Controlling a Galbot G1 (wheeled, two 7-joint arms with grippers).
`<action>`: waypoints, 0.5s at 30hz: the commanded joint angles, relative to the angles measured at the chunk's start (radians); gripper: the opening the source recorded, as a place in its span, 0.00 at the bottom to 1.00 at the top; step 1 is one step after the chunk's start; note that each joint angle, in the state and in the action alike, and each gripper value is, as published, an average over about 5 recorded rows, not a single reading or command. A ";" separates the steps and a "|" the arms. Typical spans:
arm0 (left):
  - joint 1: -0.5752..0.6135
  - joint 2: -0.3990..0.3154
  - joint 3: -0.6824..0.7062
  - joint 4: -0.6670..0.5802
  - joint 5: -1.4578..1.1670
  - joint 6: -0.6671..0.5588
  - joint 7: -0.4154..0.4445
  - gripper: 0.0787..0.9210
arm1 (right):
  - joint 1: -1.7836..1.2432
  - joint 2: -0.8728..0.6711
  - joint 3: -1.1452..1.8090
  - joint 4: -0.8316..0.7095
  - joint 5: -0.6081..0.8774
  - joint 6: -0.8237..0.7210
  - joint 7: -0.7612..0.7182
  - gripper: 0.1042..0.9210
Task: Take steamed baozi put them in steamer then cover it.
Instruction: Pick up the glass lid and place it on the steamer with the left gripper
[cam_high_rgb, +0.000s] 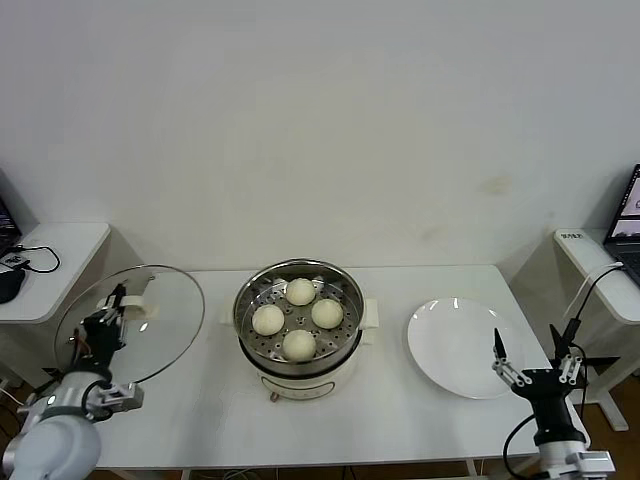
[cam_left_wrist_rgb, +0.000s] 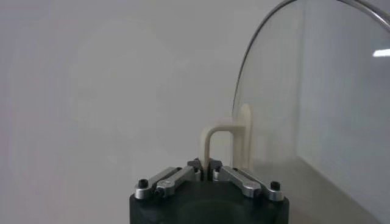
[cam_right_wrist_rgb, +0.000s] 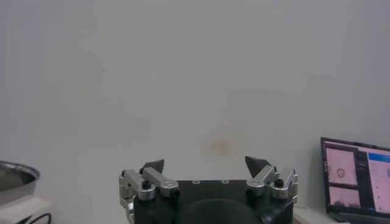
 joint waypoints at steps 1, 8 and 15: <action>-0.218 0.025 0.294 -0.048 -0.008 0.133 0.064 0.06 | 0.009 0.009 -0.035 -0.025 -0.091 0.009 0.003 0.88; -0.380 -0.084 0.479 0.026 0.144 0.186 0.138 0.06 | 0.034 0.012 -0.050 -0.044 -0.130 0.007 0.001 0.88; -0.454 -0.247 0.545 0.082 0.369 0.204 0.224 0.06 | 0.057 0.020 -0.075 -0.075 -0.176 0.013 0.002 0.88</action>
